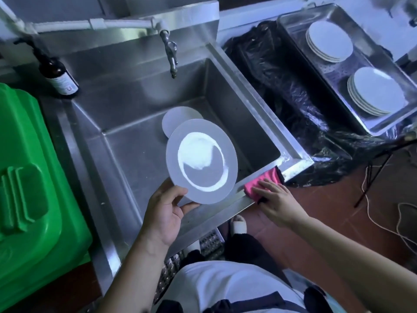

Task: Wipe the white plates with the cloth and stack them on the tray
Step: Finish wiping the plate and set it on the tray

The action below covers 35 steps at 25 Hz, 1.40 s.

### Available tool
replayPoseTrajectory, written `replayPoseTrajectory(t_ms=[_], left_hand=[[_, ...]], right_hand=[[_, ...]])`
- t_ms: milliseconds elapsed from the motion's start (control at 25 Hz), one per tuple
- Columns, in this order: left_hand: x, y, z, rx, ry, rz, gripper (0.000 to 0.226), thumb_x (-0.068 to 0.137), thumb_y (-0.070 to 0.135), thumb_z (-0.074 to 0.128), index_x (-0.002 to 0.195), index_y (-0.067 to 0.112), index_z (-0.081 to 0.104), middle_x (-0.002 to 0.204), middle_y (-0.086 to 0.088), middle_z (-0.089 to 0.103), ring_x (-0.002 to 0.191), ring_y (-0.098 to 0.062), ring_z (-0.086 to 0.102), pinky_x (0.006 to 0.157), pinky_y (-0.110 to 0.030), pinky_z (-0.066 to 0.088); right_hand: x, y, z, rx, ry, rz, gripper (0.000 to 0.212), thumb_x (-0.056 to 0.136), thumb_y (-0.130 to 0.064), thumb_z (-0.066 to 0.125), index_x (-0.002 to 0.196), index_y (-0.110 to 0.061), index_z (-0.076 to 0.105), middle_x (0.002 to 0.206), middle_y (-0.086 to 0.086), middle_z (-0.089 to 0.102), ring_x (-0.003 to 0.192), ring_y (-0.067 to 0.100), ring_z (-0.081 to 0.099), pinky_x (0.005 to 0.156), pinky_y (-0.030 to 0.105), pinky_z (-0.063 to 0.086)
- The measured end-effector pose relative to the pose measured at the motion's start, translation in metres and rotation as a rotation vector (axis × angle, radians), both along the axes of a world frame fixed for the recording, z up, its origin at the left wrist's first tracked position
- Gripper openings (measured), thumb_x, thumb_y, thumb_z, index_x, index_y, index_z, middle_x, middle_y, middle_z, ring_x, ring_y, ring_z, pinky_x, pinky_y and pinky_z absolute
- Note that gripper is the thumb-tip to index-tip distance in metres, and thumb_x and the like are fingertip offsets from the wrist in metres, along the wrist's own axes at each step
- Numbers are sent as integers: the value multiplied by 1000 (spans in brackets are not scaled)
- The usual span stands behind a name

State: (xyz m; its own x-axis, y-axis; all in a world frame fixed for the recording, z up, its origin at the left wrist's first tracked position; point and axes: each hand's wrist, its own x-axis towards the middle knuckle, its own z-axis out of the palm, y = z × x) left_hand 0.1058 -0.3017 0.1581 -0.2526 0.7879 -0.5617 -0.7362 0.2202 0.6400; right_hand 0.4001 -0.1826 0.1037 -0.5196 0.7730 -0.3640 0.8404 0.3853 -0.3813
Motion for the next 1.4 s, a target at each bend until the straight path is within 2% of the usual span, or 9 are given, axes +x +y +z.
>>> replayPoseTrajectory(t_ms=[80,160,280,440,600,800,1040,1200,1400], left_hand=[[5,7,5,-23,35,-42,35,87,-2,58,115,14,72,123,-10,70,116,-27,63,70,-42,63],[13,18,12,-39,66,-74,32,90,-6,52,107,12,73,110,-10,72,106,-26,64,65,-43,63],[28,40,25,-24,110,-159,32,74,1,63,101,14,75,103,-10,73,102,-27,64,74,-49,60],[60,81,51,75,178,-317,53,68,7,61,119,19,70,112,-6,73,97,-23,67,73,-48,59],[100,121,69,99,233,-405,61,71,8,66,132,16,60,110,-8,74,94,-35,59,71,-50,61],[160,167,82,57,329,-490,51,73,5,78,119,9,59,113,-18,72,85,-31,72,70,-51,60],[232,219,87,55,369,-521,23,91,1,60,112,10,65,110,-17,73,88,-26,70,68,-50,60],[273,246,94,59,410,-565,32,96,-2,51,121,8,68,115,-10,75,102,-23,71,63,-42,61],[304,292,111,51,529,-619,36,96,-3,49,118,15,72,111,-3,78,106,-15,72,80,-43,60]], right_hand=[[-8,8,19,-8,96,-80,40,92,-45,55,123,-25,71,136,-5,62,131,15,52,111,40,38],[-20,22,49,-120,335,-374,26,97,-34,61,117,-24,73,123,-3,70,112,11,62,98,32,46],[-24,43,102,-449,815,-774,21,100,-28,58,115,-25,71,116,6,72,101,18,67,95,44,52],[25,57,143,-494,1040,-938,22,99,-24,57,104,-22,78,108,9,73,90,22,69,86,44,55],[82,61,145,-505,1114,-1051,27,97,-25,57,115,-15,74,118,14,71,96,27,68,89,47,54],[147,82,144,-489,1206,-1179,25,87,-23,65,105,-10,78,111,18,70,96,26,65,81,41,58],[220,103,140,-460,1218,-1243,22,93,-20,60,101,-13,79,108,9,75,98,26,70,81,39,54],[260,121,149,-443,1238,-1279,21,93,-14,59,102,-5,76,103,10,76,91,24,70,90,43,56],[290,168,160,-485,1231,-1330,16,90,-21,65,98,-10,73,98,9,73,91,25,66,92,46,55]])
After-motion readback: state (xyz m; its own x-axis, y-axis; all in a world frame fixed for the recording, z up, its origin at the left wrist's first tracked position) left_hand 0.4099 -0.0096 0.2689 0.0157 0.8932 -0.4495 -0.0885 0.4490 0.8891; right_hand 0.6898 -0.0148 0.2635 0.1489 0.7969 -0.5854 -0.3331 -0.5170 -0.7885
